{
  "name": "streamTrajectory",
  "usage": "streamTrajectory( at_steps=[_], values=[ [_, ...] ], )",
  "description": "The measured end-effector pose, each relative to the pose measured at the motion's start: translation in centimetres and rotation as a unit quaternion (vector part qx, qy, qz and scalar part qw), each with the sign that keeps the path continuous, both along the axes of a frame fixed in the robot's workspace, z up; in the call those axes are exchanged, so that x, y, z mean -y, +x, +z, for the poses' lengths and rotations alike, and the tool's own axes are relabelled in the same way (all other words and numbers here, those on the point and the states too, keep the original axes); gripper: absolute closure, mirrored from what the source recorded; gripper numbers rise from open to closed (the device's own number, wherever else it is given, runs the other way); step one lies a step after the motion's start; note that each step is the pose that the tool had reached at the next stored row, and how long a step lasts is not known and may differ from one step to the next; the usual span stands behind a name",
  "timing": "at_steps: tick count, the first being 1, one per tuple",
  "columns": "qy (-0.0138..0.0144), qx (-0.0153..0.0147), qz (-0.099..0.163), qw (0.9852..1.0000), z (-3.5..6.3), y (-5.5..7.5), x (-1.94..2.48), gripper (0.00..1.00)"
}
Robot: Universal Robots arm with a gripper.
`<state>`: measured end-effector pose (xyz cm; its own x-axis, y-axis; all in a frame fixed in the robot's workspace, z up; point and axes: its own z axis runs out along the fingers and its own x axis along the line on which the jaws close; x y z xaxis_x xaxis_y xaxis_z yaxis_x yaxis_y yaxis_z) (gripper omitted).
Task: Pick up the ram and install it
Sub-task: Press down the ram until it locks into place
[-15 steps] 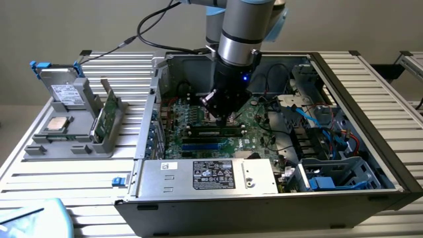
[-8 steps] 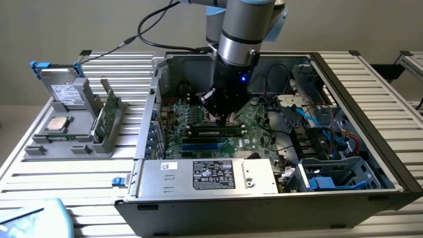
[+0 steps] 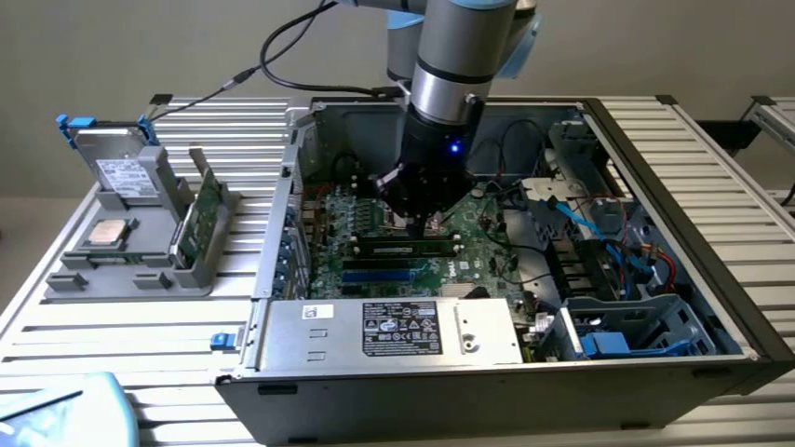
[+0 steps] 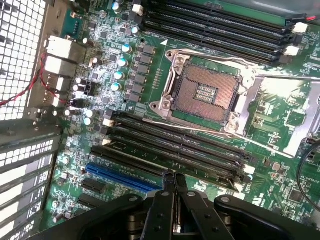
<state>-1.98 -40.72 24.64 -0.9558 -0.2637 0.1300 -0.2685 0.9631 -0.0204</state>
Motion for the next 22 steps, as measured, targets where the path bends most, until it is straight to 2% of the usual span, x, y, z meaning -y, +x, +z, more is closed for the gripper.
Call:
streamTrajectory(
  at_steps=[11,17,22],
  values=[
    [0.0,0.0012,-0.041,0.9992,0.0,-0.22,0.0,0.89],
    [0.0,0.0024,-0.069,0.9976,0.0,-0.22,0.0,0.89],
    [-0.0003,0.0031,-0.093,0.9956,0.0,-0.22,0.0,0.89]
  ],
)
